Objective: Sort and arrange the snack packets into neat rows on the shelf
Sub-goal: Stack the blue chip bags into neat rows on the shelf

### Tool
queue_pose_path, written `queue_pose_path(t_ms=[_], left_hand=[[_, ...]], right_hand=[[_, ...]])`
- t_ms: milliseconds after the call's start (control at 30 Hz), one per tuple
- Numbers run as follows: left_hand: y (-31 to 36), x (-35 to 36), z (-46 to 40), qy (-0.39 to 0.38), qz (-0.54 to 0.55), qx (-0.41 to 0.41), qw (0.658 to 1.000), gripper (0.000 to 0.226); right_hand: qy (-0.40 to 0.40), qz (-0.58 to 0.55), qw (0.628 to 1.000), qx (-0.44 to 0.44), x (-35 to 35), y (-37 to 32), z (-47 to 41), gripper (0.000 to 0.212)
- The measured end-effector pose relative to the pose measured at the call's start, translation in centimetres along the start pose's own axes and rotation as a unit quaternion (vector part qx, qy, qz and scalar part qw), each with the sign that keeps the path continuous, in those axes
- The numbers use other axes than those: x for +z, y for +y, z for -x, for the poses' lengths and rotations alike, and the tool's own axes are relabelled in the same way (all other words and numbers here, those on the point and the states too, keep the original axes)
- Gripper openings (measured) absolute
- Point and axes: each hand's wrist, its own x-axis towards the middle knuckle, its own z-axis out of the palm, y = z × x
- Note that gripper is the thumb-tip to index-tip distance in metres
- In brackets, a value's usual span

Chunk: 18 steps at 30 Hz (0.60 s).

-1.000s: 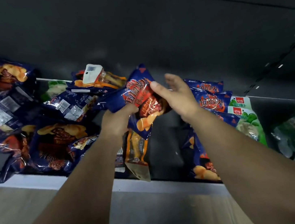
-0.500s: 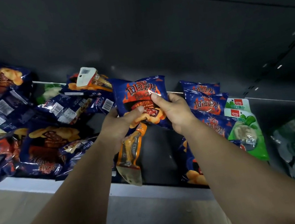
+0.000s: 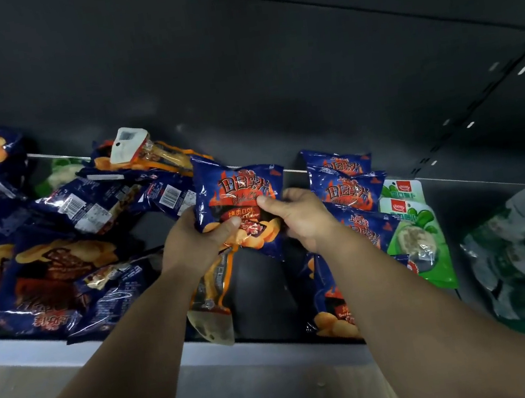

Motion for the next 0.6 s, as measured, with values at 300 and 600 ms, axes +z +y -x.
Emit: queue_pose_path(t_ms=[300,600], left_hand=[[-1.8,1.9,0.9,-0.04,-0.195,-0.032,0.979,0.062],[-4.0,2.8,3.1,-0.168,-0.459,0.059,0.87,0.062]], right_hand=[[0.212,0.007,0.977,-0.038,0.5,-2.6,-5.3,0.028],[0.273,0.05,0.961,0.018,1.5,-1.8,-9.3,0.033]])
